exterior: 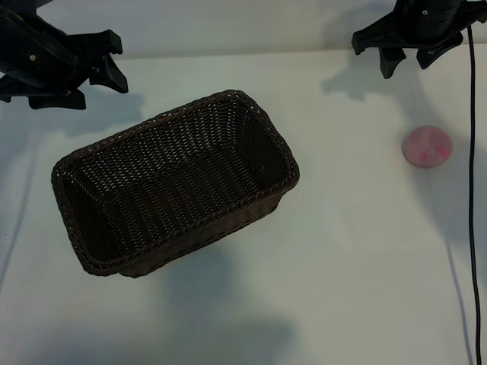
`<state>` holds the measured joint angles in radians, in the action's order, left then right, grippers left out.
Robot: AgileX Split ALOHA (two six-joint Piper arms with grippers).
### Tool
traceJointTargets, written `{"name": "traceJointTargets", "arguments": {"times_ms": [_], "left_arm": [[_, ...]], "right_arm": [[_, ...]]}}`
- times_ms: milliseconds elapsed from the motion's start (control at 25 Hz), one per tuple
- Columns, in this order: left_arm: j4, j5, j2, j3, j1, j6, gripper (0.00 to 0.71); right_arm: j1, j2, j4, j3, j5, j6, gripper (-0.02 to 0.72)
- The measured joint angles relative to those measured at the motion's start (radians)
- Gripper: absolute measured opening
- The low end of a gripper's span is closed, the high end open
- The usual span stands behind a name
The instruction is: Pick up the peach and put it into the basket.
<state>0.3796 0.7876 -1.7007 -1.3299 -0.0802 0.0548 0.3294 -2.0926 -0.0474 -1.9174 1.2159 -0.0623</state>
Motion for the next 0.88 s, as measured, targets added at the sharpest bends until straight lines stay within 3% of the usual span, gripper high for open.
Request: {"name": "traceJointTargets", "arguments": {"times_ms": [400, 560, 880], "left_arm": [[-0.062, 0.048, 0.053, 0.027, 0.000, 0.009, 0.589], [-0.090, 0.020, 0.181, 0.181, 0.000, 0.052, 0.589], [-0.095, -0.153, 0.368, 0.530, 0.000, 0.163, 0.589]], "right_arm": [[0.000, 0.000, 0.000, 0.000, 0.000, 0.000, 0.514], [0.000, 0.000, -0.001, 0.000, 0.000, 0.000, 0.514], [0.000, 0.000, -0.002, 0.000, 0.000, 0.001, 0.515]]}}
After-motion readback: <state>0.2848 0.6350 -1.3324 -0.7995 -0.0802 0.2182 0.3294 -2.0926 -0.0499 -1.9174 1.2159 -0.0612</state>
